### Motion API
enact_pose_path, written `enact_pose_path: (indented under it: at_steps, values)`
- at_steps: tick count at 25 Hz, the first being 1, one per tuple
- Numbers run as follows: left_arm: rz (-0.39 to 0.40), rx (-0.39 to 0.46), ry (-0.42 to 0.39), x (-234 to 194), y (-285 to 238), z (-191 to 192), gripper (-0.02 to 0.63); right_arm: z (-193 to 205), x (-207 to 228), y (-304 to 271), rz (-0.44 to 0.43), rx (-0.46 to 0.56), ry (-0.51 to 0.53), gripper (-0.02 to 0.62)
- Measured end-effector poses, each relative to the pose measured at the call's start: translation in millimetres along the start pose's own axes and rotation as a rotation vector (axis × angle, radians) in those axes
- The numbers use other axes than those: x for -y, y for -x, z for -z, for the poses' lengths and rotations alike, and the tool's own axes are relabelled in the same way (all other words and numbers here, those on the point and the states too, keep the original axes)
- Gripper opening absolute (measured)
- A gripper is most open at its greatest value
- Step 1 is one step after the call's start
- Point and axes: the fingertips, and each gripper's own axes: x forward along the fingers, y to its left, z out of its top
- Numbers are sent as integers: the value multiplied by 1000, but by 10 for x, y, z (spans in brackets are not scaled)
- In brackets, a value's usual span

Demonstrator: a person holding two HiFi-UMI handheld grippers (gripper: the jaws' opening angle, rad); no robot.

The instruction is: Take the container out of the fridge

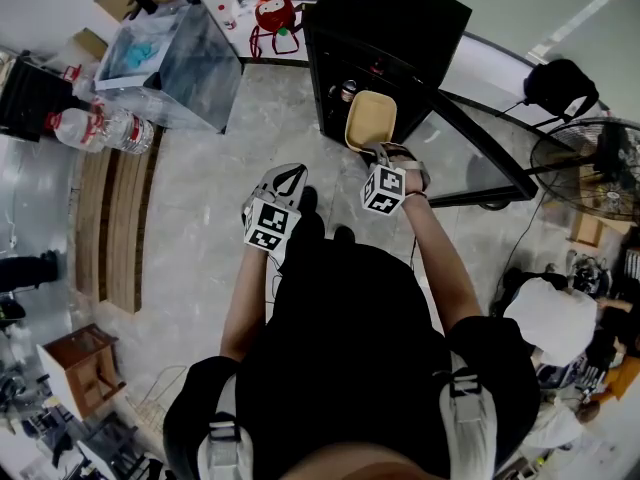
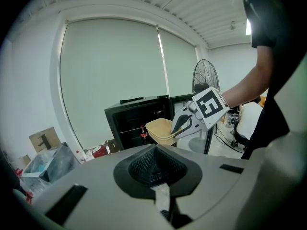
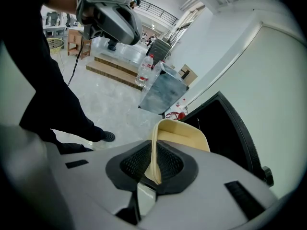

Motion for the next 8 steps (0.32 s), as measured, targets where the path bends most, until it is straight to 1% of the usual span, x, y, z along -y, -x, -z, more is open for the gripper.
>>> enact_pose_path:
  at_steps: [8]
  values:
    - [2, -6, 0, 10, -8, -36, 20, 26, 5, 12, -7, 0, 0, 29]
